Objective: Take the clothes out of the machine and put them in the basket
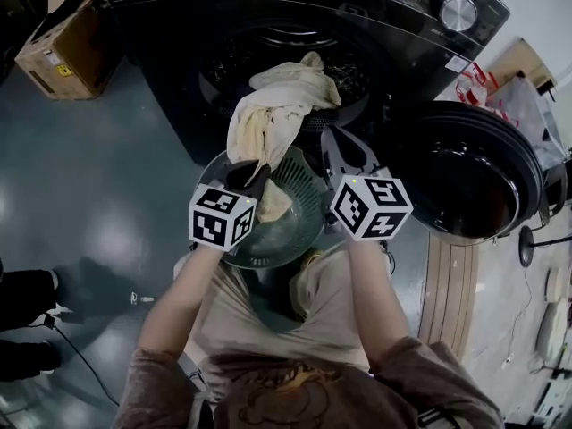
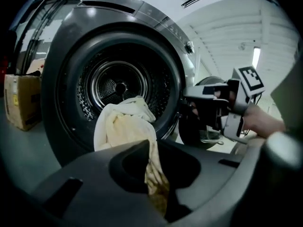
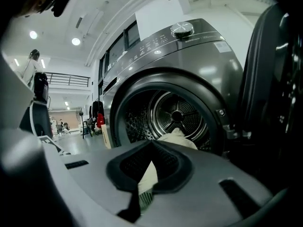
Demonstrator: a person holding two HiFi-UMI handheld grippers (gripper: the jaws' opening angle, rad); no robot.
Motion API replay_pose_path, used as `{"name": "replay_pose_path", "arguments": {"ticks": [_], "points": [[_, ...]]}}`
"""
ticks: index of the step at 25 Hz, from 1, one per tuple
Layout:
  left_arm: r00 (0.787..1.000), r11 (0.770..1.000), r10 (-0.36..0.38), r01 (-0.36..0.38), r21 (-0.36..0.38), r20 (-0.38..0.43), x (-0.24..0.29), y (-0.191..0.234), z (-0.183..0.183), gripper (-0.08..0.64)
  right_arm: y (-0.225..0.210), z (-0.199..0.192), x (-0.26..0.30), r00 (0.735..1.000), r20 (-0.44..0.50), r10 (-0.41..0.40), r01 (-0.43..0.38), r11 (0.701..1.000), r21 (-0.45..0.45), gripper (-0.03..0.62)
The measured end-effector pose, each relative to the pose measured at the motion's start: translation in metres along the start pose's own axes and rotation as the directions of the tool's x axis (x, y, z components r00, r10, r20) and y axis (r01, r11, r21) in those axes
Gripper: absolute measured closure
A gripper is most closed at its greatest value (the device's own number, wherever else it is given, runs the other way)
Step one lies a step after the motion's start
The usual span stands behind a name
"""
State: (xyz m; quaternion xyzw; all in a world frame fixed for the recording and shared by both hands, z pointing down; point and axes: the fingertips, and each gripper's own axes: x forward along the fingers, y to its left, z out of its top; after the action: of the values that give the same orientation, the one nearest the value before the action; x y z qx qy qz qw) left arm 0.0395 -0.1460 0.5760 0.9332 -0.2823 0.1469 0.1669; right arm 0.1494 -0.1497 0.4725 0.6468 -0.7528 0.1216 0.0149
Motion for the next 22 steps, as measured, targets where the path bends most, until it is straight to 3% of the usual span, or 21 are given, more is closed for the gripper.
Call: {"name": "replay_pose_path", "arguments": {"ticks": [3, 6, 10, 14, 22], "points": [[1.000, 1.000, -0.008, 0.008, -0.016, -0.008, -0.016, -0.008, -0.006, 0.509, 0.006, -0.003, 0.004, 1.000, -0.006, 0.012, -0.012, 1.000, 0.001, 0.594], [0.999, 0.998, 0.050, -0.049, 0.032, -0.016, -0.022, 0.001, -0.009, 0.491, 0.012, 0.001, 0.007, 1.000, 0.006, 0.024, -0.024, 1.000, 0.000, 0.594], [0.985, 0.983, 0.152, -0.159, 0.091, 0.078, -0.027, 0.021, 0.010, 0.343, 0.017, 0.001, 0.006, 0.999, 0.008, 0.035, -0.035, 0.999, 0.003, 0.594], [0.983, 0.983, 0.137, -0.151, 0.105, 0.126, -0.014, 0.028, 0.029, 0.275, 0.023, 0.002, 0.004, 0.999, 0.008, 0.045, -0.045, 0.999, 0.001, 0.594], [0.990, 0.982, 0.111, -0.123, 0.145, 0.089, 0.061, 0.036, 0.040, 0.164, 0.033, 0.011, -0.007, 0.997, 0.036, 0.072, -0.073, 0.997, 0.003, 0.594]]}}
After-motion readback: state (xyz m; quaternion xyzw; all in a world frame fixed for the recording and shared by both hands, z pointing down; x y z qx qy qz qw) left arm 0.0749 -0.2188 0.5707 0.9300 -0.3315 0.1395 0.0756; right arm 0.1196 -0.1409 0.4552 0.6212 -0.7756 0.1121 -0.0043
